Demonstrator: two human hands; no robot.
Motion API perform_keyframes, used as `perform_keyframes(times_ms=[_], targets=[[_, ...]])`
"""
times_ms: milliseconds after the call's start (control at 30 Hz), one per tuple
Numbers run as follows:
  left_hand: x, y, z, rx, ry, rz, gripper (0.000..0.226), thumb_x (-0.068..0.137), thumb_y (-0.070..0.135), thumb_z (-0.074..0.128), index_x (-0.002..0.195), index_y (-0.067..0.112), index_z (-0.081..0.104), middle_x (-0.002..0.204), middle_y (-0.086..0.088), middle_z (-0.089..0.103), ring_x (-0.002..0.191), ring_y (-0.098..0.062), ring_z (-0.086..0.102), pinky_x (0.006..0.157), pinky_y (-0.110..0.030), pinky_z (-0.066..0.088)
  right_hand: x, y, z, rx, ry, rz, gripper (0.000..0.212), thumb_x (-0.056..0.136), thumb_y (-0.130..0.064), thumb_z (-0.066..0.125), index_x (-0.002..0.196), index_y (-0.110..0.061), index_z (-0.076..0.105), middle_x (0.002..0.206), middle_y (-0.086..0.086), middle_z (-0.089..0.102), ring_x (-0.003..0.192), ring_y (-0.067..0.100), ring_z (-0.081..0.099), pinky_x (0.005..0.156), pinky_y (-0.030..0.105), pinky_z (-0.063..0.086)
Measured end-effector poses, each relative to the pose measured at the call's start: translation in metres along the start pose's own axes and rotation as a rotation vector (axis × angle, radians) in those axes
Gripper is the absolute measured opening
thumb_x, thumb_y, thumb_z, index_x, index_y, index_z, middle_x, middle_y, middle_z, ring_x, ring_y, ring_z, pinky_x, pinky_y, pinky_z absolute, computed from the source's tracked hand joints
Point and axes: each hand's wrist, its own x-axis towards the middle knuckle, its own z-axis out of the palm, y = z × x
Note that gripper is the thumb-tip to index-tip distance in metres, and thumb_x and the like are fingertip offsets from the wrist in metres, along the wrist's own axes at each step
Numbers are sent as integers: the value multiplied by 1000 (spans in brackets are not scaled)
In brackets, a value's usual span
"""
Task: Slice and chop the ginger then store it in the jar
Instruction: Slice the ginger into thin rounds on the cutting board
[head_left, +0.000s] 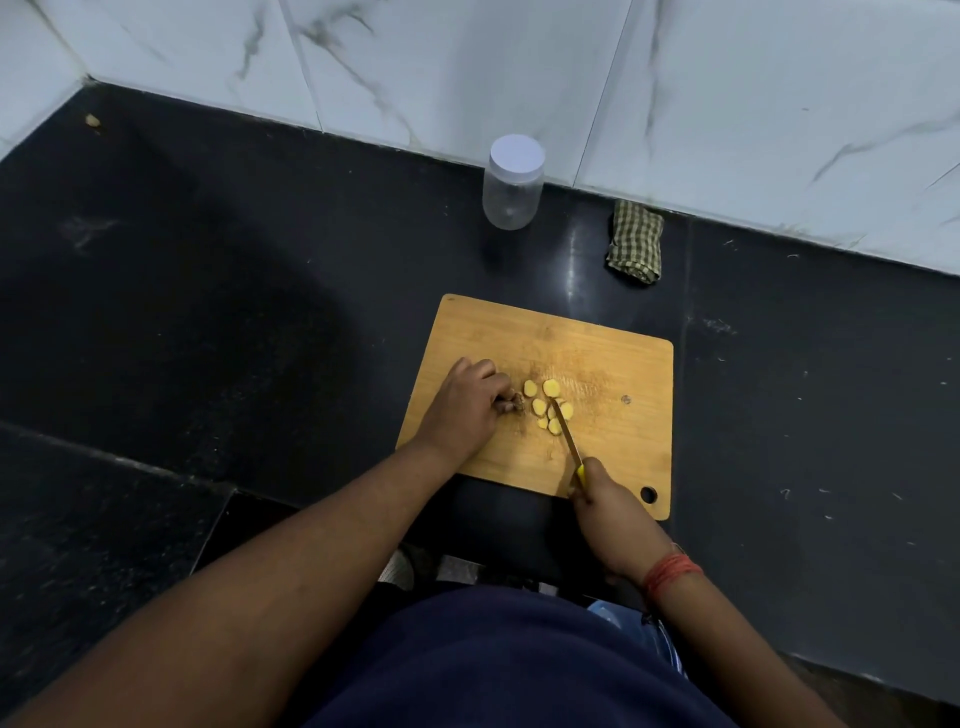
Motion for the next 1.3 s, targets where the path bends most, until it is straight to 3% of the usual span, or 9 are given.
perform_keyframes(times_ms=[100,200,333,467,733,900,1033,1200,1300], targets=[[-1,0,1,-1,5,8,9,87,18,73,95,15,70,91,11,51,96,-16,47,81,-29,44,-1,-1,0,385,-88,67,12,104,-21,35,112,-19,43,68,6,46,40,15,41,32,23,33],[0,-1,1,-4,-2,12,9,87,17,72,96,15,70,93,10,53,97,-17,47,82,-31,44,-2,-9,-1,637,-107,69,13,105,-22,35,104,-11,42,64,8,37,35,15,30,35,22,31],[0,-1,0,10,-5,7,10,87,18,72,97,16,70,95,6,57,97,-18,48,83,-32,45,5,-27,-4,313,-30,-2,10,104,-24,35,109,-17,41,77,11,54,32,15,44,32,24,37],[0,-1,0,20,-5,9,10,86,18,73,96,16,70,92,4,58,95,-19,48,81,-36,47,17,-44,-3,126,-25,-7,13,104,-23,35,110,-13,38,83,16,56,40,22,52,32,30,45],[1,-2,0,21,12,29,9,86,18,73,94,16,71,90,3,58,90,-21,49,79,-38,47,20,-55,-2,30,-47,50,7,101,-15,33,108,-14,34,83,10,49,53,28,57,32,32,47],[2,-3,2,40,17,36,8,86,18,72,93,16,71,89,3,59,88,-21,49,78,-39,47,27,-61,2,-13,-48,92,19,96,-1,32,113,-10,36,81,8,46,63,31,58,40,47,55],[1,-3,1,67,21,50,7,86,16,71,93,16,70,90,3,59,87,-21,47,77,-37,45,38,-67,0,-14,-54,115,28,97,-1,32,123,-9,35,81,10,47,60,31,58,34,36,49],[1,0,1,54,33,28,6,86,12,70,91,16,69,90,1,59,88,-22,48,75,-37,46,45,-71,-1,-20,-33,86,29,97,0,35,125,-8,36,87,17,58,67,36,63,56,49,57],[1,0,3,28,28,-1,5,86,16,70,92,16,70,91,3,59,91,-21,48,78,-38,47,33,-60,5,-30,-45,60,36,98,-3,37,134,-7,34,100,16,60,81,33,63,63,45,57]])
